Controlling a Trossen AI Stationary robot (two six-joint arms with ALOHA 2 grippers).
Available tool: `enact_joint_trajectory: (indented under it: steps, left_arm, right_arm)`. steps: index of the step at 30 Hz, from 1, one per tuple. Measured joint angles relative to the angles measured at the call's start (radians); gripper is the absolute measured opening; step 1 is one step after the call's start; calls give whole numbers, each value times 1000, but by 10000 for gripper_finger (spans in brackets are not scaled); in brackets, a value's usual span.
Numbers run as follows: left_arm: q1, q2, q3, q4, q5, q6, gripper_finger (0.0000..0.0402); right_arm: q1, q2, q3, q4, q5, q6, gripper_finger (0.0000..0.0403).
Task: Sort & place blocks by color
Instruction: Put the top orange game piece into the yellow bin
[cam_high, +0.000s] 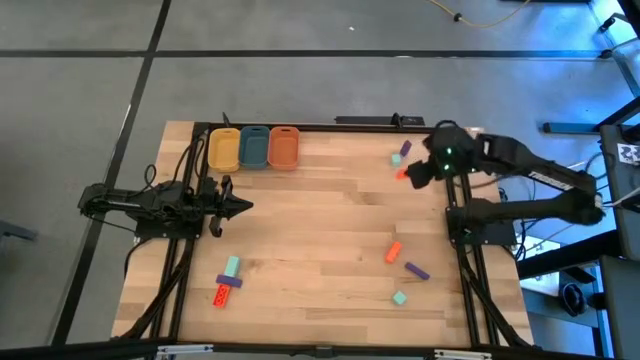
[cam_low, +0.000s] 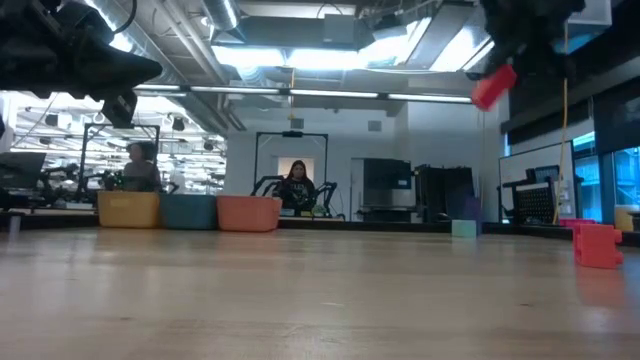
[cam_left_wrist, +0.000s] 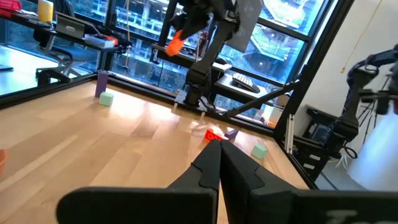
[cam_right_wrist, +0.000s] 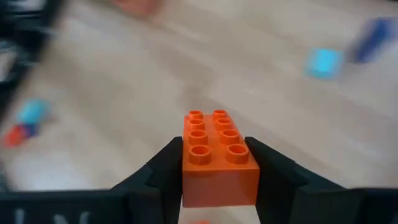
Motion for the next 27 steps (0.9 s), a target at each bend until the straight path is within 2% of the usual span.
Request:
enact_joint_trajectory:
  steps: [4,7,11,15,18,22,27]
  left_arm:
    - [0,0,0,0,0,0,0]
    - [0,0,0,0,0,0,0]
    - [0,0,0,14,0,0,0]
    - [0,0,0,113,0,-45,0]
    - [0,0,0,231,0,-98,0]
    - [0,0,0,334,-1,-105,0]
    - [0,0,0,353,-32,-106,0]
  right_arm:
    - [180,70,0,184,62,43,144]
    - [274,150,0,380,99,1,144]
    - [343,262,0,671,108,-95,144]
    - [374,332,0,886,108,-193,144]
    - [382,346,0,953,107,-258,144]
    - [382,345,0,957,86,-313,144]
    - [382,343,0,967,39,-334,144]
